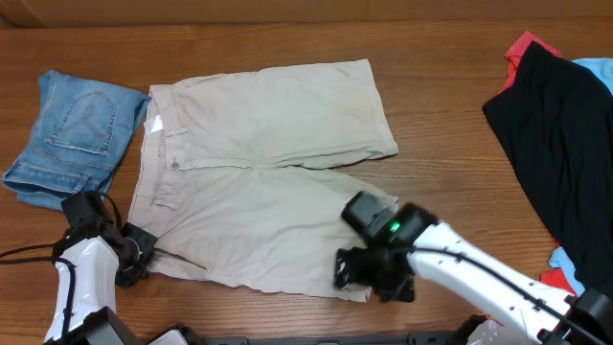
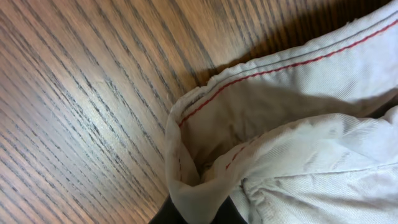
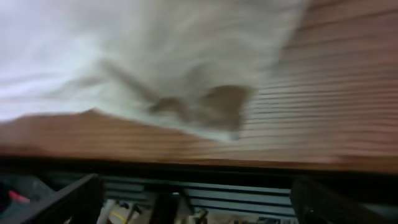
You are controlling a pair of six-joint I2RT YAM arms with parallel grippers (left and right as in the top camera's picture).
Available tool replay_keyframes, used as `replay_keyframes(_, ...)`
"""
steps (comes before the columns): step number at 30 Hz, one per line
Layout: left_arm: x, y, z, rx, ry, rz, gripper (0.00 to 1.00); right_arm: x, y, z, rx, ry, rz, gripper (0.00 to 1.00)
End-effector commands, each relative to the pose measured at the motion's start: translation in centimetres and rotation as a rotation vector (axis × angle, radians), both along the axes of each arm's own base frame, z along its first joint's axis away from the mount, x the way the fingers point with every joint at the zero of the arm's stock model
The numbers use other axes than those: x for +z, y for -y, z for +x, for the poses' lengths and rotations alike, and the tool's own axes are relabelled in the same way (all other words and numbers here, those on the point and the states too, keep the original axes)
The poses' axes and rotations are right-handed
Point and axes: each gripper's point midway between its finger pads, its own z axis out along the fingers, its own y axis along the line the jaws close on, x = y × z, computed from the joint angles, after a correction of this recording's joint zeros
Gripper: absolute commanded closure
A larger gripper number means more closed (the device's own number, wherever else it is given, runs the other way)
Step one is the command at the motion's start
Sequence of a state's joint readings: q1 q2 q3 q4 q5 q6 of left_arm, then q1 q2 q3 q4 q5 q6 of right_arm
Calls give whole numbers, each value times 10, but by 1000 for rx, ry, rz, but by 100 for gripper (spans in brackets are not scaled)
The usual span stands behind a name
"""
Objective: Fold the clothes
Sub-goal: 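Grasp the left leg hem with left gripper, right leg hem with right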
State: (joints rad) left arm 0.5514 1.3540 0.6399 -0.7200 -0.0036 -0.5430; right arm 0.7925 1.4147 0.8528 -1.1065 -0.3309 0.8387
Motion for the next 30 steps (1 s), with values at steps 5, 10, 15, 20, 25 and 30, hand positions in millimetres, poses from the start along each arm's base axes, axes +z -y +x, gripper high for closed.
replay_keyframes(5, 6, -4, 4, -23, 11, 10, 95, -14, -1, -24, -42, -45, -31, 5)
replay_keyframes(10, 6, -4, 4, -23, 11, 10, 94, -28, -12, -32, -41, -80, 58, 10)
replay_keyframes(15, 6, -4, 4, -30, 10, 11, 94, -39, -8, -40, -79, -116, 55, 13)
replay_keyframes(20, 6, -3, 4, -31, 7, 9, 94, -45, -1, -36, -134, -122, 29, 20)
replay_keyframes(25, 5, -3, 3, -45, 2, 8, 94, -45, 2, -31, -159, -123, 31, 25)
replay_keyframes(30, 5, -2, 1, -45, -2, 5, 94, -46, 2, -26, -178, -121, 41, 29)
